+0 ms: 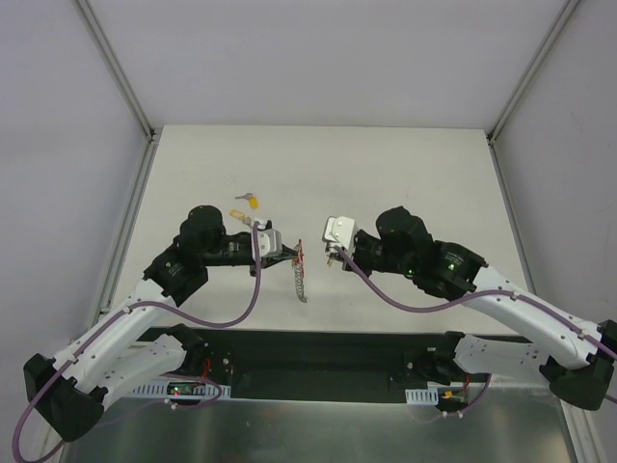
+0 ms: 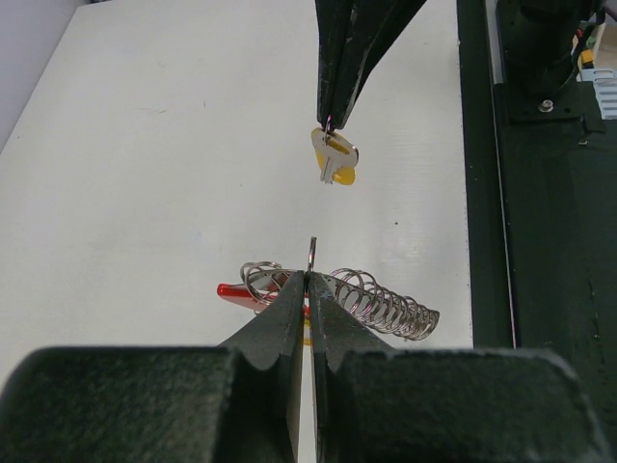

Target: Put the keys on the keyring

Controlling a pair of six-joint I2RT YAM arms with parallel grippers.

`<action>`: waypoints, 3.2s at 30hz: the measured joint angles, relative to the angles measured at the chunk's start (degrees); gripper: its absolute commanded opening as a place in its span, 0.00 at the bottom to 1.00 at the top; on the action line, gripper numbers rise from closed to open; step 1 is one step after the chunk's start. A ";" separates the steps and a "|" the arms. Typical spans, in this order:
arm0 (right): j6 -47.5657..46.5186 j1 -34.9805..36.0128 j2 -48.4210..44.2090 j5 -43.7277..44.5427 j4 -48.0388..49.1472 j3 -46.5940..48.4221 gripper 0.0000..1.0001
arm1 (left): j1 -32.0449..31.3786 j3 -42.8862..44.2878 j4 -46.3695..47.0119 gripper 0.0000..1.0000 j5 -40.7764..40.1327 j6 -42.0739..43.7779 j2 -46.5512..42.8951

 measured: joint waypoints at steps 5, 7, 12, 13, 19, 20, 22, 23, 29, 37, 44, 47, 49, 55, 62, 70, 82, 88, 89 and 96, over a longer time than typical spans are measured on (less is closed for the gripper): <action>-1.88 2.32 0.85 -0.39 -0.98 1.66 0.01 | -1.18 0.24 0.00 0.00 0.83 -0.94 1.16; -2.34 3.10 1.60 -0.26 -0.98 1.81 0.01 | -1.75 0.24 0.02 0.00 1.18 -1.31 1.40; -2.84 4.74 3.10 0.76 -0.90 1.81 0.02 | -2.29 0.24 0.02 0.00 1.18 -1.95 1.40; -2.84 4.87 3.10 0.92 -0.76 1.81 0.01 | -2.29 0.24 0.11 0.00 1.20 -2.10 1.40; -2.82 5.64 3.13 2.45 1.27 1.81 0.01 | -3.04 0.24 1.29 0.00 1.20 -2.78 1.42; -2.82 5.79 3.17 2.56 1.51 1.81 0.01 | -3.30 0.24 1.31 0.00 1.20 -2.82 1.42; -2.82 6.16 3.45 2.71 1.88 1.81 0.01 | -3.37 0.24 1.42 0.00 1.20 -2.95 1.42; -2.82 6.34 3.69 2.82 2.05 1.81 0.01 | -3.37 0.24 1.44 0.00 1.20 -2.97 1.42; -2.84 7.41 4.81 3.58 2.08 1.81 0.01 | -3.39 0.24 1.55 0.00 1.16 -2.99 1.44; -2.84 8.11 4.81 4.26 2.12 1.81 0.01 | -3.39 0.24 1.66 0.00 1.16 -2.99 1.44; -2.84 8.44 4.81 5.05 3.39 1.81 0.01 | -3.39 0.24 1.81 0.00 1.14 -2.99 1.44; -2.82 8.46 4.76 5.07 3.74 1.81 0.01 | -3.39 0.24 1.86 0.00 1.11 -2.99 1.44; -2.82 8.48 4.72 5.07 3.85 1.81 0.01 | -3.39 0.24 1.90 0.00 1.11 -2.99 1.44; -2.82 8.48 4.63 5.07 3.85 1.81 0.01 | -3.39 0.24 2.03 0.00 1.11 -2.99 1.44; -2.82 8.59 4.63 5.42 3.69 1.81 0.01 | -3.41 0.24 2.03 0.00 0.68 -2.99 1.44; -2.80 8.59 4.63 6.60 3.34 1.81 0.01 | -3.41 0.24 2.03 0.00 -0.28 -2.99 1.44; -2.71 8.59 4.63 6.60 3.52 1.81 0.01 | -3.41 0.24 2.03 0.00 -0.26 -2.99 1.44; -2.58 8.59 4.63 6.58 3.85 1.81 0.01 | -3.41 0.24 2.03 0.00 -0.26 -2.99 1.44; -2.58 8.59 4.63 6.58 3.85 1.81 0.01 | -3.41 0.24 2.03 0.00 -0.26 -2.99 1.44; -2.56 8.59 4.63 6.78 3.82 1.81 0.01 | -3.41 0.24 2.03 0.00 -0.26 -2.97 1.44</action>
